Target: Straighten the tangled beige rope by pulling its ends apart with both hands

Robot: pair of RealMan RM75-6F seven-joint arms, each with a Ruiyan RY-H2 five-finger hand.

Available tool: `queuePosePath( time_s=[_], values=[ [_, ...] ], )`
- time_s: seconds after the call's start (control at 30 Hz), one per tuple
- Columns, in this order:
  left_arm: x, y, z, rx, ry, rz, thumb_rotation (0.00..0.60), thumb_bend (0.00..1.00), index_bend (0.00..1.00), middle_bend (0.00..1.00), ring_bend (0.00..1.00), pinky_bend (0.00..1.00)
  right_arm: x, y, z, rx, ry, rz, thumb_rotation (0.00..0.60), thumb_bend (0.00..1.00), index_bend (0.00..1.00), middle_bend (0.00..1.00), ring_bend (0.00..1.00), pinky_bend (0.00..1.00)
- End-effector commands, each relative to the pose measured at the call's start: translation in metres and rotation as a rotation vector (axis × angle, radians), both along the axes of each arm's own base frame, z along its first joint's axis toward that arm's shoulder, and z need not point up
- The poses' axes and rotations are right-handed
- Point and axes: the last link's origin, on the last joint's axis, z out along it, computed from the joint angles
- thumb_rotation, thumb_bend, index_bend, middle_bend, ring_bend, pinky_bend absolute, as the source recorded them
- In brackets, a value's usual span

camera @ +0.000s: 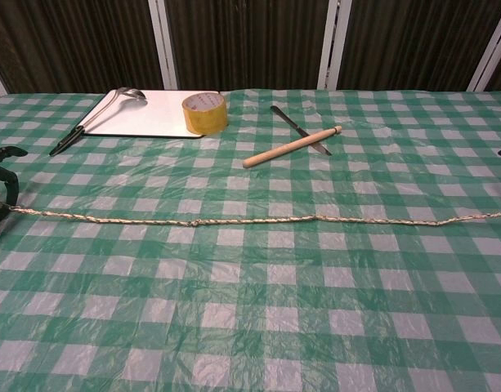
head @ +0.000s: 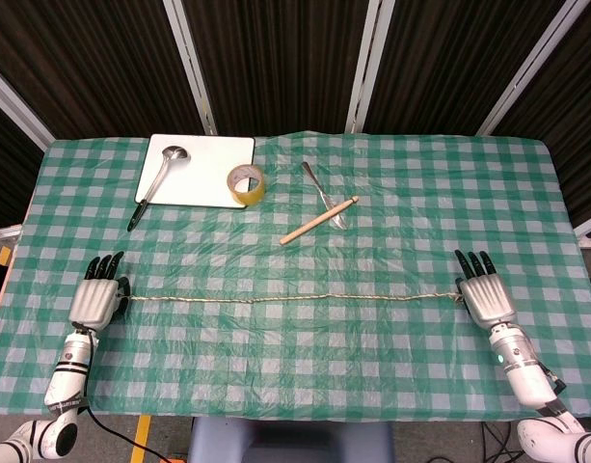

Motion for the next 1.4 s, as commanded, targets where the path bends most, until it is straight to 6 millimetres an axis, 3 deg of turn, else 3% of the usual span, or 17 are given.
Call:
queuePosePath(
  time_s=[0.03,0.13,0.27,0.37,0.5,0.7,0.8,1.03,1.13,1.4],
  values=[
    [0.001,0.0,-0.002,-0.005,-0.001,-0.003,0.6,0.5,0.6,0.03,0.0,0.07,-0.001,0.0,-0.002,0.008,0.003,-0.004,0.6,0.61,0.61,0.0,0.0,0.0],
    [0.001,-0.001,-0.002,-0.011,-0.002,-0.005,0.6,0.5,0.46,0.03,0.0,0.07,-0.002,0.0,-0.003,0.01,0.005,-0.005,0.6,0.61,0.48,0.01,0.0,0.0],
    [0.001,-0.001,0.0,-0.007,-0.005,0.0,0.6,0.49,0.1,0.0,0.0,0.08,-0.004,0.0,-0.001,0.017,0.006,-0.03,0.6,0.6,0.23,0.0,0.0,0.0],
    [0.001,-0.001,0.003,-0.001,-0.013,0.004,0.6,0.49,0.0,0.0,0.0,0.08,-0.005,0.0,0.002,0.013,0.002,-0.044,0.6,0.51,0.08,0.0,0.0,0.0],
    [0.002,-0.003,0.012,0.021,-0.036,-0.001,0.6,0.49,0.0,0.0,0.0,0.08,-0.005,0.003,0.008,0.001,-0.014,-0.046,0.6,0.44,0.01,0.0,0.0,0.0],
    [0.004,-0.017,0.041,0.076,-0.102,-0.021,0.6,0.47,0.0,0.0,0.0,0.09,0.004,0.024,0.027,-0.071,-0.12,-0.02,0.6,0.42,0.0,0.0,0.0,0.0],
    [0.01,-0.038,0.059,0.111,-0.188,-0.043,0.6,0.46,0.0,0.0,0.0,0.09,0.01,0.052,0.041,-0.134,-0.173,0.016,0.6,0.38,0.0,0.0,0.0,0.0],
    [0.022,-0.112,0.094,0.116,-0.288,-0.111,0.6,0.45,0.0,0.0,0.0,0.07,0.025,0.128,0.077,-0.354,-0.357,0.072,0.6,0.35,0.0,0.0,0.0,0.0],
    [0.016,-0.125,0.099,0.105,-0.234,-0.111,0.6,0.44,0.0,0.0,0.0,0.07,0.024,0.153,0.084,-0.424,-0.372,0.078,0.6,0.35,0.0,0.0,0.0,0.0],
    [0.019,-0.129,0.105,0.117,-0.167,-0.174,0.6,0.46,0.0,0.0,0.0,0.1,0.024,0.161,0.09,-0.406,-0.394,0.093,0.6,0.35,0.0,0.0,0.0,0.0]
  ],
)
